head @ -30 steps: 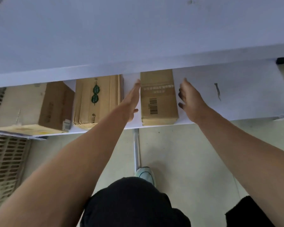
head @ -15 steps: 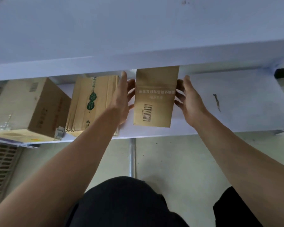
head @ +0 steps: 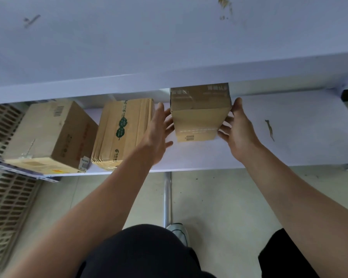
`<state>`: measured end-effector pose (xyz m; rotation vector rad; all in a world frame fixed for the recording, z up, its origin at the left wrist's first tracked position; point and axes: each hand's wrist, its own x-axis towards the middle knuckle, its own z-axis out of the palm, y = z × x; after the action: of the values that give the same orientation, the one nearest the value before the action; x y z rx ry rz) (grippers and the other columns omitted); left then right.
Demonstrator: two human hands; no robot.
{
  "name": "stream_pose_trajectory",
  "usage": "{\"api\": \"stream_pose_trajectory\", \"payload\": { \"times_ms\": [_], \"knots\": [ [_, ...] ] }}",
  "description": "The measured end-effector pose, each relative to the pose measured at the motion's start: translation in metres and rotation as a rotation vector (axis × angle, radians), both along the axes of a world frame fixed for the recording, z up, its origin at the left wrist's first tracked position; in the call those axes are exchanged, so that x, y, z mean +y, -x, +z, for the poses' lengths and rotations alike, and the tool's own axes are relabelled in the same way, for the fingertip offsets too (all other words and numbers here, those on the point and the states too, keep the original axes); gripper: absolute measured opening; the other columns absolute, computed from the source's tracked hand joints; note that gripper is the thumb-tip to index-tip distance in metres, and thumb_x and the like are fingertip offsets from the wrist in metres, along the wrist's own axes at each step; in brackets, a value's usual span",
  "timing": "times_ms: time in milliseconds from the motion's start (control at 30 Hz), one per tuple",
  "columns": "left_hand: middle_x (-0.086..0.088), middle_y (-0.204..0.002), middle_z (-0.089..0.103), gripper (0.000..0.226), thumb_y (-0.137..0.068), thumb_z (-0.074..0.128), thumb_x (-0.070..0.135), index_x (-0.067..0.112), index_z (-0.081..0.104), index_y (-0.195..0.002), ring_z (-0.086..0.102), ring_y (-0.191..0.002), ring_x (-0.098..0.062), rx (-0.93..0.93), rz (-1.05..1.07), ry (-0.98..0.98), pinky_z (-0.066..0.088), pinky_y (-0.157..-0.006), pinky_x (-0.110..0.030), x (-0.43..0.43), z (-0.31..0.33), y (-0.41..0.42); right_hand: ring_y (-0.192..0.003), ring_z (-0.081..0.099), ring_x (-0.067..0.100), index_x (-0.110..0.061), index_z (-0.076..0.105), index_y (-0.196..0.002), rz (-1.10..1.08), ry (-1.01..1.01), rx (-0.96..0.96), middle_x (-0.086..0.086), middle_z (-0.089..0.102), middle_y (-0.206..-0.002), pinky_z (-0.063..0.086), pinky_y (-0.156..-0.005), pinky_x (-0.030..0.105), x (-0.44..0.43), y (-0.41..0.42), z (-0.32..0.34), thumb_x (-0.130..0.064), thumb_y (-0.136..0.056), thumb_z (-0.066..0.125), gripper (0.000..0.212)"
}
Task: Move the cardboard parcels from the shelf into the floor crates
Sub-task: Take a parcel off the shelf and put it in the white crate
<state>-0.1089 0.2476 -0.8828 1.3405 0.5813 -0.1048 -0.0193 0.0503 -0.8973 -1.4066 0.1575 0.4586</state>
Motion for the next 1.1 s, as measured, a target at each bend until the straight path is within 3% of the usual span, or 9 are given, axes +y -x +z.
{"api": "stream_pose_trajectory", "payload": {
  "times_ms": [100,267,367,467,600,800,900,1000,1100],
  "knots": [
    [0.011,-0.140,0.068,0.057,-0.106,0.019,0.077,0.048,0.063,-0.127,0.059,-0.133,-0.015,-0.008,0.047,0.028,0.029,-0.119,-0.063,-0.003,0.003,0.004,-0.086,0.079,0.009,-0.032,0.073,-0.105,-0.008,0.001,0.029,-0.010,0.082,-0.090,0.056,-0.080,0.030,-0.007,0.001,0.002,-0.069,-0.106,0.032,0.056],
    [0.027,-0.113,0.077,0.052,-0.106,0.020,0.076,0.049,0.061,-0.124,0.062,-0.118,-0.005,-0.004,0.066,0.027,0.031,-0.110,-0.052,-0.005,-0.004,0.020,-0.095,0.077,0.011,-0.022,0.072,-0.103,-0.035,-0.042,0.079,-0.007,0.082,-0.096,0.054,-0.106,0.039,-0.010,0.019,-0.002,-0.063,-0.109,0.030,0.059],
    [0.002,-0.140,0.072,0.074,-0.106,0.022,0.074,0.028,0.061,-0.148,0.061,-0.136,-0.023,0.025,0.067,0.038,0.041,-0.111,-0.052,-0.012,-0.008,0.030,-0.112,0.075,0.024,-0.021,0.075,-0.121,-0.014,-0.059,0.153,0.008,0.080,-0.118,0.052,-0.112,0.050,-0.007,0.034,-0.006,-0.068,-0.106,0.026,0.069],
    [-0.017,-0.151,0.063,0.086,-0.101,0.026,0.079,0.020,0.055,-0.157,0.056,-0.144,-0.039,0.029,0.013,0.083,0.034,-0.125,-0.064,-0.018,-0.011,0.039,-0.116,0.074,0.033,-0.022,0.078,-0.122,0.013,-0.112,0.212,0.011,0.079,-0.120,0.054,-0.108,0.055,-0.007,0.047,-0.013,-0.075,-0.102,0.028,0.075],
    [-0.015,-0.149,0.066,0.086,-0.104,0.019,0.076,0.017,0.053,-0.158,0.059,-0.141,-0.038,0.025,-0.030,0.094,0.036,-0.125,-0.064,-0.019,-0.026,0.052,-0.102,0.078,0.034,-0.027,0.086,-0.091,0.025,-0.183,0.252,0.011,0.082,-0.108,0.062,-0.091,0.049,-0.006,0.056,-0.021,-0.073,-0.101,0.036,0.069],
    [-0.005,-0.145,0.070,0.072,-0.107,0.012,0.074,0.043,0.065,-0.145,0.068,-0.134,-0.027,-0.014,-0.082,0.087,0.058,-0.107,-0.050,-0.028,-0.040,0.067,-0.111,0.077,0.025,-0.031,0.075,-0.124,0.097,-0.081,0.250,0.004,0.080,-0.119,0.059,-0.095,0.046,-0.006,0.068,-0.040,-0.073,-0.104,0.025,0.068],
    [-0.003,-0.141,0.073,0.071,-0.106,0.009,0.076,0.054,0.072,-0.130,0.070,-0.131,-0.026,0.001,-0.107,0.139,0.057,-0.107,-0.053,-0.031,-0.046,0.069,-0.117,0.074,0.029,-0.035,0.074,-0.128,0.098,-0.057,0.283,0.005,0.079,-0.122,0.056,-0.105,0.054,-0.003,0.073,-0.048,-0.077,-0.101,0.027,0.068],
    [-0.001,-0.138,0.075,0.073,-0.106,0.006,0.076,0.055,0.071,-0.131,0.072,-0.128,-0.022,-0.005,-0.140,0.138,0.059,-0.107,-0.050,-0.032,-0.048,0.070,-0.119,0.073,0.029,-0.042,0.078,-0.116,0.116,-0.074,0.271,0.005,0.079,-0.123,0.054,-0.107,0.057,0.000,0.079,-0.050,-0.075,-0.102,0.027,0.062],
    [-0.004,-0.144,0.071,0.074,-0.108,0.005,0.070,0.041,0.059,-0.150,0.068,-0.133,-0.025,-0.053,-0.107,0.109,0.056,-0.111,-0.055,-0.031,-0.046,0.073,-0.125,0.070,0.025,-0.046,0.066,-0.135,0.144,-0.090,0.148,0.000,0.074,-0.133,0.056,-0.104,0.055,0.003,0.086,-0.045,-0.071,-0.100,0.032,0.055]
  ]
}}
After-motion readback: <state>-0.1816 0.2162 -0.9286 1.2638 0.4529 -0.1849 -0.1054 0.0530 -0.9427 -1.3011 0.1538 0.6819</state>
